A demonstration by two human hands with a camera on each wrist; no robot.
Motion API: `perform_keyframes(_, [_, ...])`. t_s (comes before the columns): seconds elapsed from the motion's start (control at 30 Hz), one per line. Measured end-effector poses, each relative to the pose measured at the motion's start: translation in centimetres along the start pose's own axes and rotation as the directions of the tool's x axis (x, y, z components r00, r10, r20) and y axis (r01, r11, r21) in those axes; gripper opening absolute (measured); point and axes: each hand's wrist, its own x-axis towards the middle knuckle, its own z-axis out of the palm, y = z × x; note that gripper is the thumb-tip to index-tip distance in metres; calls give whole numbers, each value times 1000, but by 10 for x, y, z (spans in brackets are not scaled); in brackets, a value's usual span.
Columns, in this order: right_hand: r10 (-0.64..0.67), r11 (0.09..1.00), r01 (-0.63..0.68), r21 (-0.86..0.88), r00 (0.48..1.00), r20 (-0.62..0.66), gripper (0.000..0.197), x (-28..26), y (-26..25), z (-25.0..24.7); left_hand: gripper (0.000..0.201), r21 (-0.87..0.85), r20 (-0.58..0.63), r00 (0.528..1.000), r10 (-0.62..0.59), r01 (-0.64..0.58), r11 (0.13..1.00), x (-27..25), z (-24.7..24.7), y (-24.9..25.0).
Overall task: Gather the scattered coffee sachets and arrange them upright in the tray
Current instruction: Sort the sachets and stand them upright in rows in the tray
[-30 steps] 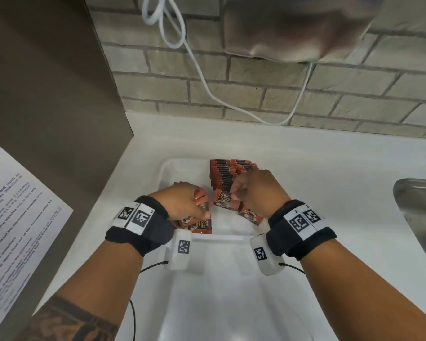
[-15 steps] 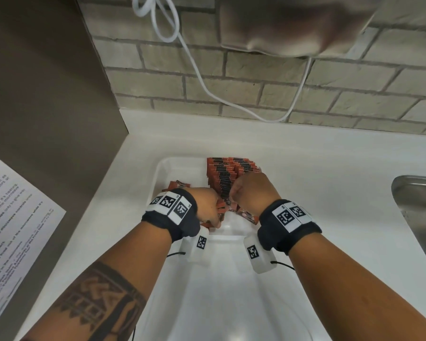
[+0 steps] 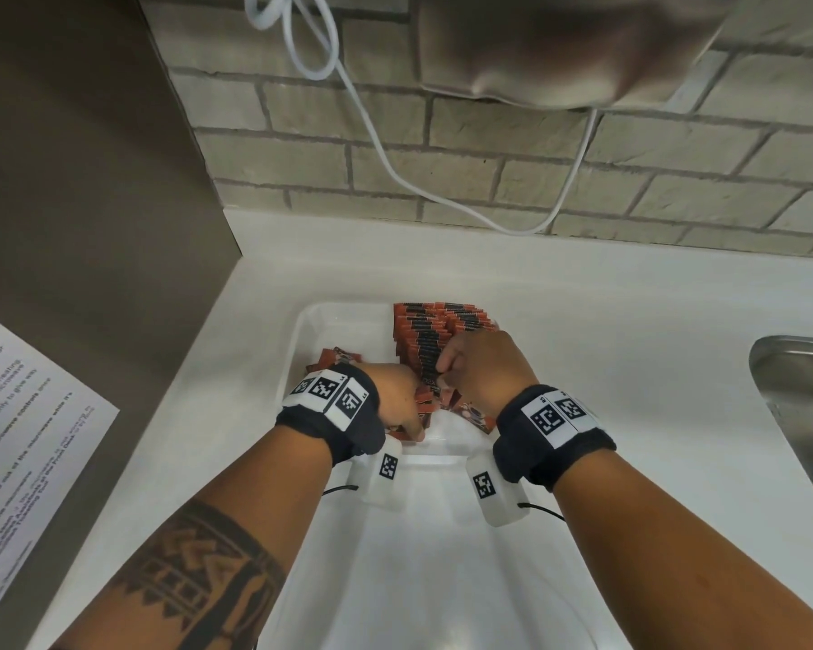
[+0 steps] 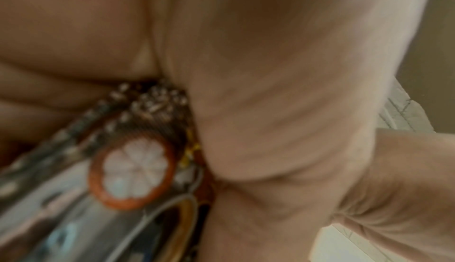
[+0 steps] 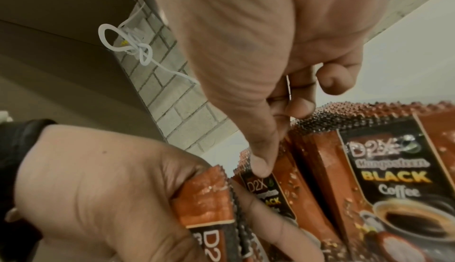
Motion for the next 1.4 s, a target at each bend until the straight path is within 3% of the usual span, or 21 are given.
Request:
perform_keyframes(0.2, [-21,998,25,56,997,-74,19,-3,0,-7,42,-25,-1,999,36,-36,999,-4,-1,-5])
perform_keyframes(0.33, [-96,988,110,109,987,-126,6,-18,-1,-17,32,-223,-46,994,101,-109,969,-20,-17,-22])
perform_keyframes(0.4, [-128,965,137,225,990,-53,8,-27,-3,-19,29,-436,-113,984,135,-171,884,-28,-23,-34])
perform_keyframes(0.47, [-151,931,138,338,988,12,17,-30,-5,-18,37,-644,-150,974,168,-225,731,-35,-25,-39])
perform_keyframes(0.53, [-157,877,131,461,988,17,18,-30,-8,-18,41,-772,-166,963,213,-261,580,-40,-24,-38])
perform_keyframes(0.6, [-160,836,138,531,987,-5,15,-30,-11,-19,41,-824,-179,956,232,-275,495,-44,-22,-34])
perform_keyframes(0.93, [-168,883,195,426,981,-100,10,-29,-12,-19,28,-903,-180,956,229,-253,347,-60,-19,-41])
perform_keyframes(1.03, [-188,893,226,389,973,-134,7,-32,-16,-18,37,-926,-190,958,213,-247,285,-60,-17,-37])
perform_keyframes(1.2, [-179,875,244,418,965,-189,10,-33,-17,-25,41,-895,-234,952,197,-290,338,-62,-16,-40])
perform_keyframes(1.27, [-166,889,247,386,958,-232,5,-33,-14,-31,40,-877,-224,962,153,-268,399,-62,-17,-50])
perform_keyframes(1.33, [-163,930,233,286,955,-249,5,-32,-10,-33,34,-790,-207,977,52,-198,580,-62,-19,-62])
perform_keyframes(1.4, [-169,967,203,153,963,-210,11,-32,-9,-31,30,-595,-190,981,-43,-80,800,-61,-20,-67])
